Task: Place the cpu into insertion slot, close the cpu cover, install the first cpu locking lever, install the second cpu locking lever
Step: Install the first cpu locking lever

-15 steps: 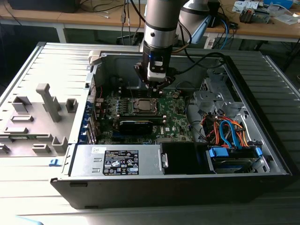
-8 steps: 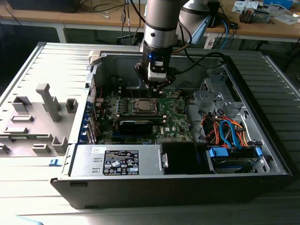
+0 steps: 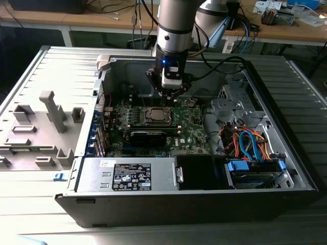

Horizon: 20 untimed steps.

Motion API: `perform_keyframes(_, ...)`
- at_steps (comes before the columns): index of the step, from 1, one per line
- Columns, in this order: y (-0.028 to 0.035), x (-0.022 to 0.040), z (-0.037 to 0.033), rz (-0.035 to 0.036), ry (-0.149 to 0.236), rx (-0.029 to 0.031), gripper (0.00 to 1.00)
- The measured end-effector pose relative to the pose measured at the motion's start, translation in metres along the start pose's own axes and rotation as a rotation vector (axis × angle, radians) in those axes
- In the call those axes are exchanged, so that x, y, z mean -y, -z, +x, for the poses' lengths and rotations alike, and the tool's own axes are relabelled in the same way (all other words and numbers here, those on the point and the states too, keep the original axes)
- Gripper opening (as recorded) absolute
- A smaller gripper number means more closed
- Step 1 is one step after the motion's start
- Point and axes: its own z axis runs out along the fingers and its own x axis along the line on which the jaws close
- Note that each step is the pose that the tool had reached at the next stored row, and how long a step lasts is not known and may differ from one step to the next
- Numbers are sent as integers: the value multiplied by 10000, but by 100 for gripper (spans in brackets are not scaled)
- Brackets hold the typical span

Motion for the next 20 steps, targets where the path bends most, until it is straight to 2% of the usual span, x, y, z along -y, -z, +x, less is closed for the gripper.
perform_keyframes(20, 0, 0, 0, 6, 384, 10, 11)
